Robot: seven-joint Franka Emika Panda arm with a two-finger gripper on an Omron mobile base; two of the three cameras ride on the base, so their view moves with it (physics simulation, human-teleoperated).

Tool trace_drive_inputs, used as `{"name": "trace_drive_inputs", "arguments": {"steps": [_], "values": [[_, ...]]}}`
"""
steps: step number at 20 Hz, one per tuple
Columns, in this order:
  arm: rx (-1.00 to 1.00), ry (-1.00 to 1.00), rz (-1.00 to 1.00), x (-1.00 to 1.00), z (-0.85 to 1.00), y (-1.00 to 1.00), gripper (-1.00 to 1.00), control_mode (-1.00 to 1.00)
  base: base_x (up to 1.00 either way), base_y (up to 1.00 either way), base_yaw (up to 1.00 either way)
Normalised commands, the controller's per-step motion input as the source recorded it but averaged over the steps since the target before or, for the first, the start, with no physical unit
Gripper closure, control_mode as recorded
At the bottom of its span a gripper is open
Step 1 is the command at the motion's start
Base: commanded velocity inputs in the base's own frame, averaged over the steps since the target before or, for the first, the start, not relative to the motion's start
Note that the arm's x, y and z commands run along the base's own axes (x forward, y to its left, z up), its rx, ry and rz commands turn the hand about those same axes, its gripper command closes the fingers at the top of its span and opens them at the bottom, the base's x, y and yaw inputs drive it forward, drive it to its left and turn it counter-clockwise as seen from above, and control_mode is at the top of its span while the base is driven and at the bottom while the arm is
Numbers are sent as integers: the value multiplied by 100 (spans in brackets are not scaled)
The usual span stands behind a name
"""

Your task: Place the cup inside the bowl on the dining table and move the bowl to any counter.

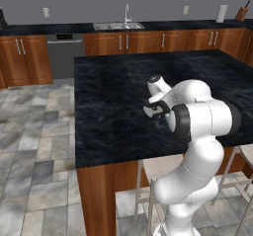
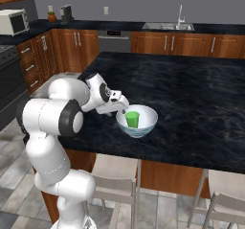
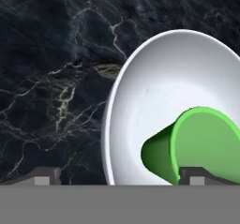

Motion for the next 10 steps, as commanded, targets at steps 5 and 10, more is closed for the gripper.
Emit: {"name": "trace_drive_inputs", "arguments": {"steps": [5,10], "values": [[0,0,0,2,-23,1,-100,-100,0,0,0],[-1,0,0,8,-16,0,-100,-100,0,0,0]]}}
